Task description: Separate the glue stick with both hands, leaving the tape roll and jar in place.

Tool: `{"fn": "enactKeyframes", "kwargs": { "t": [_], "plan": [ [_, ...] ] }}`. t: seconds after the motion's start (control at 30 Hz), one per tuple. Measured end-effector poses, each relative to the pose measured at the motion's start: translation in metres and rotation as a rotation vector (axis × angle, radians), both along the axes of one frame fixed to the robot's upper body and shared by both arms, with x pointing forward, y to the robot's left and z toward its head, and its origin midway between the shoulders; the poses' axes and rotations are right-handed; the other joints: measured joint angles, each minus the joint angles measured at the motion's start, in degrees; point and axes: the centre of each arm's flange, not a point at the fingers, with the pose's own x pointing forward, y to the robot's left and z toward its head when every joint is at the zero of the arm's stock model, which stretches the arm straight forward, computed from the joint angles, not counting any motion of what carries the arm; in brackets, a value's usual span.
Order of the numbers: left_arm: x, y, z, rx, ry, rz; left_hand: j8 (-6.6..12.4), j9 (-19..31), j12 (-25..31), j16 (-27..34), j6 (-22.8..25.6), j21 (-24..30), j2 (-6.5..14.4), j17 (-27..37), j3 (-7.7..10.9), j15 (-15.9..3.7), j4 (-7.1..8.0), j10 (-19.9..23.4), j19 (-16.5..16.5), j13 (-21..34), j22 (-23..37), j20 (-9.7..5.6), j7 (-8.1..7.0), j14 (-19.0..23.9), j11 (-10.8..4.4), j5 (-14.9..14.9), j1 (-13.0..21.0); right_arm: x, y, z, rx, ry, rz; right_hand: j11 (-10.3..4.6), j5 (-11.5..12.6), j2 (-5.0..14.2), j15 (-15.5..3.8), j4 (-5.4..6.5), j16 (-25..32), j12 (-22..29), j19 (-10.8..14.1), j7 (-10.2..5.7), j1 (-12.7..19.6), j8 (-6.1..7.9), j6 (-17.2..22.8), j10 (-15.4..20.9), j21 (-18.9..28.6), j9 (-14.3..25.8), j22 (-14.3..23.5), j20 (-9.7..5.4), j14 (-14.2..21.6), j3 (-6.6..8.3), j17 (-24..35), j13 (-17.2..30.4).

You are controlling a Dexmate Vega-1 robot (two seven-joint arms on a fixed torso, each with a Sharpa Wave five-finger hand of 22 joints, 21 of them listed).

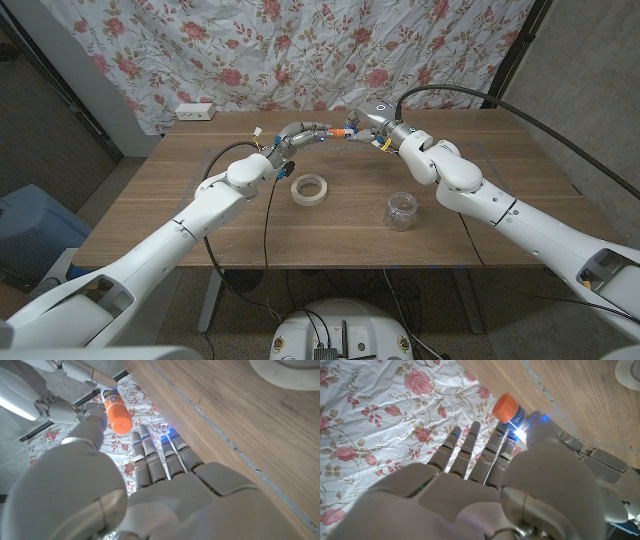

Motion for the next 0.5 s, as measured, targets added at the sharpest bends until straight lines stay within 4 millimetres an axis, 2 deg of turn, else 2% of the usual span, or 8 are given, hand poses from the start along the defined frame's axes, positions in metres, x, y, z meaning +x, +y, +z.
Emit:
{"fn": "enactKeyframes", "kwargs": {
  "t": [0.33, 0.5],
  "plan": [
    [0.0, -0.0007, 0.0001, -0.008, -0.002, 0.005, 0.0, 0.0, 0.0, 0.0, 2.2, 0.0, 0.5, 0.0, -0.54, -0.43, 0.06, 1.7, 0.2, 0.0, 0.0, -0.25, -0.13, 0.8, -0.64, 0.0, 0.5, 0.0, -0.0001, 0.0001, -0.002, -0.001, -0.002, 0.31, 0.0, 0.01, 0.0, 0.0, 0.0, 0.0, 0.0, 0.0, 0.0, -0.12, 0.0, 0.3, 0.0, 0.0, 0.0, 0.0, 0.0, 0.0, 0.0, 0.0],
    [0.0004, -0.0015, 0.0006, -0.008, -0.001, 0.005, 0.0, 0.1, -0.2, 0.0, 5.0, 0.0, 0.7, 0.0, -0.77, -0.58, -0.18, 3.8, 0.5, 0.0, 0.0, -0.08, 0.12, 1.5, -0.99, 0.0, 1.3, -0.0005, 0.0003, 0.0002, -0.002, -0.002, 0.0, 0.31, 0.0, 0.01, 0.0, 0.0, 0.0, 0.0, 0.0, 0.0, 0.0, -0.15, 0.0, 0.3, 0.0, 0.0, 0.0, 0.0, 0.0, 0.0, 0.0, 0.0]
  ]
}}
